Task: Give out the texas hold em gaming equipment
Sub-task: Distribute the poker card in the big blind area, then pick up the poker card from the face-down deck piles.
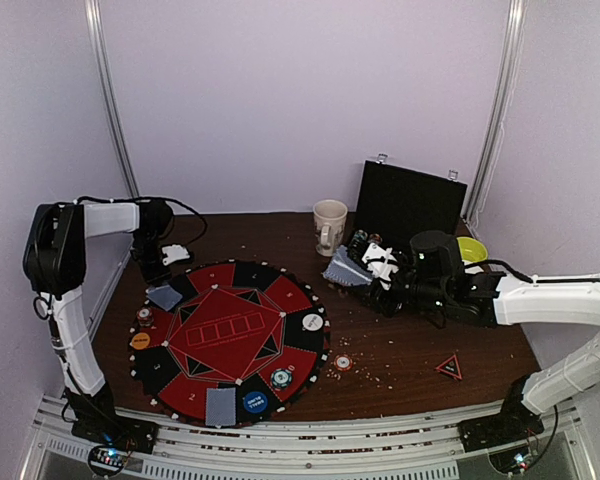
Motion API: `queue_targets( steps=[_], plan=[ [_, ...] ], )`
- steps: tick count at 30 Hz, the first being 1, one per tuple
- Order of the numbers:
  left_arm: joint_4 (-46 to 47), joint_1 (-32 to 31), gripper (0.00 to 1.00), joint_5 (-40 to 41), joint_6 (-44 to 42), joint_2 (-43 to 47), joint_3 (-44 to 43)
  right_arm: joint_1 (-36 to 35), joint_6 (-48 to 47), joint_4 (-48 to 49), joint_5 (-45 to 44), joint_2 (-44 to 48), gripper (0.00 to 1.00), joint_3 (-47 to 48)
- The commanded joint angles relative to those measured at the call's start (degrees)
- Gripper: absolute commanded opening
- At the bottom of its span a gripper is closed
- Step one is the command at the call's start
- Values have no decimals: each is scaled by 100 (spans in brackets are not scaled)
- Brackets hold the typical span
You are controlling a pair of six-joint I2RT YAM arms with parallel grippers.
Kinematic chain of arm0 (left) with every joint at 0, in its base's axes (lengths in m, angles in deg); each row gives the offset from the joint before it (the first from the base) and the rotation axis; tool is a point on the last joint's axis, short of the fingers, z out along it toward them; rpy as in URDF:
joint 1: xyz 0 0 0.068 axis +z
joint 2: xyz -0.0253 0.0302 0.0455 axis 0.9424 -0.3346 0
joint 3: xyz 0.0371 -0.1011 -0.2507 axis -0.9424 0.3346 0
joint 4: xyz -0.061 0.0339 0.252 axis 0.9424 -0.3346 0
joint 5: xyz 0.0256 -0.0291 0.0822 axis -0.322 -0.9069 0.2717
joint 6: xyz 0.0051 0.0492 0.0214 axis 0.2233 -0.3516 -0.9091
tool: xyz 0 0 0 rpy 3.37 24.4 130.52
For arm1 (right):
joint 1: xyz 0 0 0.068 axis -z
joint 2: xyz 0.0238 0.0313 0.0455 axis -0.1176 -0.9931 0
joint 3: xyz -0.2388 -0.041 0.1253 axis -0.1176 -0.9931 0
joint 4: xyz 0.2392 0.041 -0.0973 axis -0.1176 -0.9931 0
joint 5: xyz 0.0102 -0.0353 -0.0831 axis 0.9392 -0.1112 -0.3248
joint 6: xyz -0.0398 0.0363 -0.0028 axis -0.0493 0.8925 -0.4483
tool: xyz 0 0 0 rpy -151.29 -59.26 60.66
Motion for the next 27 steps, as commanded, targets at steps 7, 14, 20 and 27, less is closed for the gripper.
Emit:
queue_targets(
  steps=[7, 14, 20, 27],
  plan=[
    [423, 22, 29, 315, 244, -26, 78, 32, 82, 50, -119, 39, 48, 86],
    [310, 18, 40, 356, 618, 215, -221, 34, 71, 40, -121, 56, 48, 108],
    [221, -327, 48, -664, 1582, 817, -1141, 34, 63, -19, -111, 100, 48, 166],
    [2257, -2111, 71, -3216, 2833, 1938, -512, 29, 133, -14, -15, 53, 48, 258]
  ],
)
